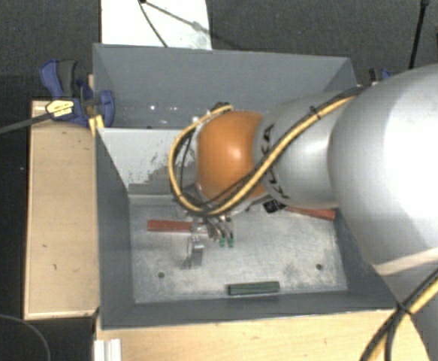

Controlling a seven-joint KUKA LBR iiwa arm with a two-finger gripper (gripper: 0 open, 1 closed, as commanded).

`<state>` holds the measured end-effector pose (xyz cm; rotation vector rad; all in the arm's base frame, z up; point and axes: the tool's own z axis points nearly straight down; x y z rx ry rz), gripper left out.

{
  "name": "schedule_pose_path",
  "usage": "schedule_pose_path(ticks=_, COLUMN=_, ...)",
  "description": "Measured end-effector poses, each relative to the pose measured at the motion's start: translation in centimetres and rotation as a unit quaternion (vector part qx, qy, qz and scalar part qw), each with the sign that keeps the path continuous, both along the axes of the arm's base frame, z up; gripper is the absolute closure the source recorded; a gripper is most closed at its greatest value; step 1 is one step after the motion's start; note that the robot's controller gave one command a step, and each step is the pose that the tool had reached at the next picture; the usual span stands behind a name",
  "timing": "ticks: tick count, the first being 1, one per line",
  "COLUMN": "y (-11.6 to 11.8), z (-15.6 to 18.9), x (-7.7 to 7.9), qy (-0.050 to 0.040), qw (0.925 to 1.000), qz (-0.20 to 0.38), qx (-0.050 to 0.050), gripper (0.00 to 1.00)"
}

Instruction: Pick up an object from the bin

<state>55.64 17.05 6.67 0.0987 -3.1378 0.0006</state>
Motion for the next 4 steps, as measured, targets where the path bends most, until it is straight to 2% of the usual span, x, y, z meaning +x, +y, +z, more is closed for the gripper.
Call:
schedule_pose_path(ticks=3, y=-0.02, z=0.14, x=0.13, qy=-0.0012, qw=0.9998, qz=-0.018, qx=0.001, gripper=0.0)
schedule_pose_path(ticks=4, y=0.0, z=0.16, x=0.13, qy=-0.0013, qw=0.9998, qz=-0.02, qx=0.001, gripper=1.0)
